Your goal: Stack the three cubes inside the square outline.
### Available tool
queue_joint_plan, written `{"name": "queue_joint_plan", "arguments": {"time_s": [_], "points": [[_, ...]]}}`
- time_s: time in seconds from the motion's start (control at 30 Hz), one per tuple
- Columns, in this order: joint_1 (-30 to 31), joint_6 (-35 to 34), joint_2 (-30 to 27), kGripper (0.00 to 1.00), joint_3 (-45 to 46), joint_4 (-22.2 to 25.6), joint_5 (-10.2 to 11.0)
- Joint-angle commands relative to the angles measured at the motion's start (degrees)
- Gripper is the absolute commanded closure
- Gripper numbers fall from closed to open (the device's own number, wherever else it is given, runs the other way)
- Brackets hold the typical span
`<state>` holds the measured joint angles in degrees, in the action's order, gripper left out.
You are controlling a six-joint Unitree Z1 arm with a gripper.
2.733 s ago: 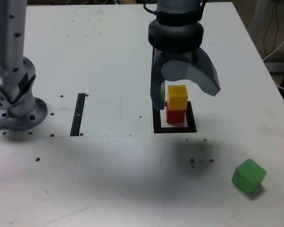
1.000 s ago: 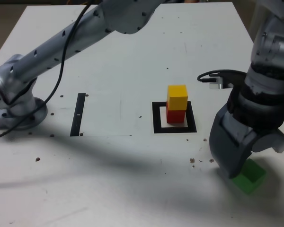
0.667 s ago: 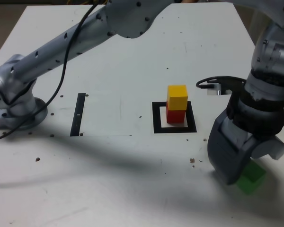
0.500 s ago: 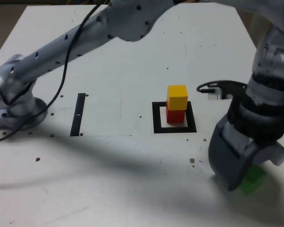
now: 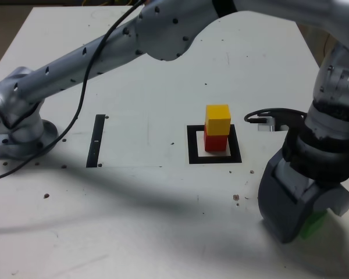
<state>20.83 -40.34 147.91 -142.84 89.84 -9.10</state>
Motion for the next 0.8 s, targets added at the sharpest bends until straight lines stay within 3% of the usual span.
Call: {"name": "queue_joint_plan", "arguments": {"time_s": [0.0,0.2,0.43,0.63,0.77], "points": [[0.1,0.1,0.4,0.29,-0.1,0.0,0.1],[0.1,1.1,0.3,0.46,-0.2,-0.6,1.0],[0.1,3.5,0.2,0.55,1.1,-2.2,1.6],[0.1,5.3,-0.1,0.71,1.7,-2.8,1.6],[0.1,7.2,-0.4,0.77,1.7,-2.7,1.6]]}}
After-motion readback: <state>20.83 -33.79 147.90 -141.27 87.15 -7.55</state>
